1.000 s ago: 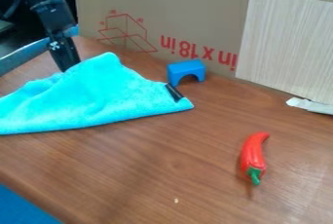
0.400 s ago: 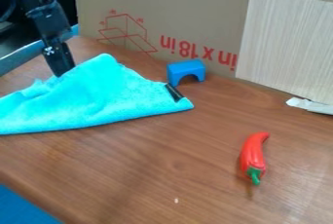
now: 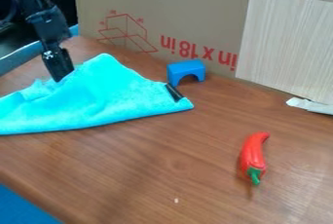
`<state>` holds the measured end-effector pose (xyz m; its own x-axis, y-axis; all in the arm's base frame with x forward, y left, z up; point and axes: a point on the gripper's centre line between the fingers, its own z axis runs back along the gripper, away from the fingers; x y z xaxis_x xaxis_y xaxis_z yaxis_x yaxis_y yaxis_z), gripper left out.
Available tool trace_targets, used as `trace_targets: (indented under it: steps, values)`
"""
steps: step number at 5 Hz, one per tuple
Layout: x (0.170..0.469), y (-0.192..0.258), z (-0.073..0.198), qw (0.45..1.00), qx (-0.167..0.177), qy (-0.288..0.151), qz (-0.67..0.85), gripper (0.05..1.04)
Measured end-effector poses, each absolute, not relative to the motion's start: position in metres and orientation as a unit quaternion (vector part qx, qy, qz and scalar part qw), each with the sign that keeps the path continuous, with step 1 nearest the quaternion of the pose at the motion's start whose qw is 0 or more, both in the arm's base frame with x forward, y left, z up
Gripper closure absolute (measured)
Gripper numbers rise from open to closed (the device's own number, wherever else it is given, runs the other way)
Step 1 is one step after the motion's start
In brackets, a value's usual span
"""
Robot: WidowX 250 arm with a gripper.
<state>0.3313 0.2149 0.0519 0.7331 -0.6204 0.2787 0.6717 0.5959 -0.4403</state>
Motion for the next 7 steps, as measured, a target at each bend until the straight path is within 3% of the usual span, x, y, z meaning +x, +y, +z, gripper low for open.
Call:
trace_targets:
  steps: [4,6,7]
  values:
    - [0.316,0.195,0.048,0.868,-0.337,-0.043,-0.362,0.084]
    - [0.306,0.190,0.063,0.853,-0.377,-0.050,-0.358,0.085]
    - [0.299,0.190,0.081,0.852,-0.370,-0.057,-0.365,0.084]
